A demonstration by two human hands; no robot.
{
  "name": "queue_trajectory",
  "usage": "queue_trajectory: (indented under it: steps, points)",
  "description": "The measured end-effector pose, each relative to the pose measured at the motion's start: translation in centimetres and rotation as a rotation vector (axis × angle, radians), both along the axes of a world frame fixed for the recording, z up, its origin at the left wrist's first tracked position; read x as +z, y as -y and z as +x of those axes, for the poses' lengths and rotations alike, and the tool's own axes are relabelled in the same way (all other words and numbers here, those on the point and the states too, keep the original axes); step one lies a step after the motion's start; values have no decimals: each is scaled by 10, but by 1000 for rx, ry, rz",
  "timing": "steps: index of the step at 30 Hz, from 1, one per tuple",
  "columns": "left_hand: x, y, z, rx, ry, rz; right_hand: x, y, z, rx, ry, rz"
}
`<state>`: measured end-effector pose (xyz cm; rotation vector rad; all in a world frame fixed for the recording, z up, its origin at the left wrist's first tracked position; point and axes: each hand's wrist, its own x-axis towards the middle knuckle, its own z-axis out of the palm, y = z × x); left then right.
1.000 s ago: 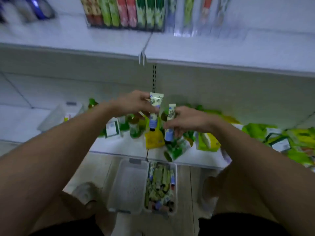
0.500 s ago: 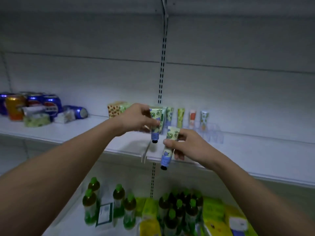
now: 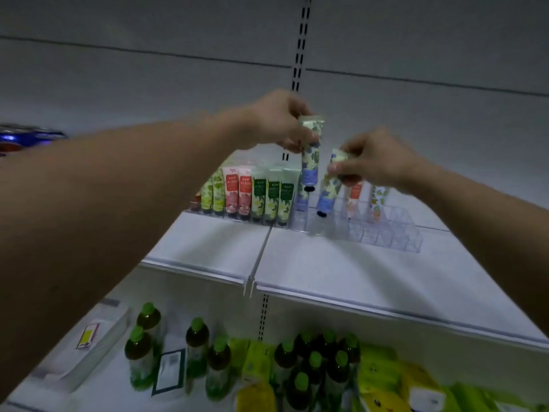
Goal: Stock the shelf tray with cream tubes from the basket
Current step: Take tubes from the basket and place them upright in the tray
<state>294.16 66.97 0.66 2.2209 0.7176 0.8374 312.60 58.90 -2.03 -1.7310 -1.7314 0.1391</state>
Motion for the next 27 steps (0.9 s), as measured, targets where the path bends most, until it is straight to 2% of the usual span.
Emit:
queue_trajectory:
  steps: [3,14,21,27]
  points:
    - [0,-22,11,43,-10,25,8,-30,8,13,20,26]
    - [-21,-73,42,110,32,55,0,-105,28,-111,295,27]
    - [-32,-82,59,130,-6,113,-20,-126,30,-152,458,72]
    - [-31,-81,60,190,-47,170,-46,-134,29,-181,517,-9]
